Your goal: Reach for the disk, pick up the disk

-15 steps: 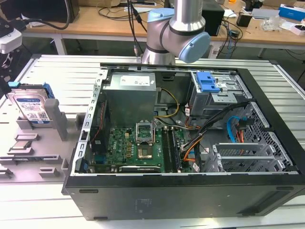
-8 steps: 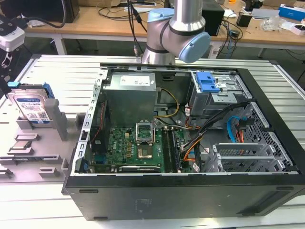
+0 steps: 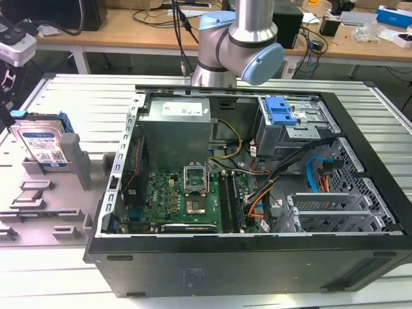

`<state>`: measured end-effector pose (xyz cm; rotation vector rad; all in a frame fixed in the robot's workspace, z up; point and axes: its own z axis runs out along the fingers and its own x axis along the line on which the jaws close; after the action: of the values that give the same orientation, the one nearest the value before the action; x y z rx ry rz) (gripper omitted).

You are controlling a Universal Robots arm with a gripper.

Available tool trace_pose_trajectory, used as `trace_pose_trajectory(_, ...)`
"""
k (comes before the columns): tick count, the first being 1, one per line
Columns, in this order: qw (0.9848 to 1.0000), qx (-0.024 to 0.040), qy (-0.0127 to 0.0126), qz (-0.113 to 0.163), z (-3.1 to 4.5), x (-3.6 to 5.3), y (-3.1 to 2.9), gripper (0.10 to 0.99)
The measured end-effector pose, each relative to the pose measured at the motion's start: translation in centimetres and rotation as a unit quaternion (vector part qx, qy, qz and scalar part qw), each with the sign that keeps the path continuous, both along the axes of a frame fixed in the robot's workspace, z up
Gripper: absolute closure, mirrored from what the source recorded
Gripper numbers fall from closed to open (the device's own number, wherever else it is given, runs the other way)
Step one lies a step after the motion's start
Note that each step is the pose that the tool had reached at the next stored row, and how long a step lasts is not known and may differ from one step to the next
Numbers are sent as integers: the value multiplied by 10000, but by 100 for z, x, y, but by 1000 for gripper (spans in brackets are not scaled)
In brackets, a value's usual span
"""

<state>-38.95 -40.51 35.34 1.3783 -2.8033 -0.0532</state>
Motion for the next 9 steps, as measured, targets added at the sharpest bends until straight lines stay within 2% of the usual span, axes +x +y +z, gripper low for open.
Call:
trace_pose_trajectory(6, 9994, 0, 0, 355, 0, 0, 0, 980)
trace_pose_trajectory(9, 9981, 0, 0, 616, 0, 0, 0, 980)
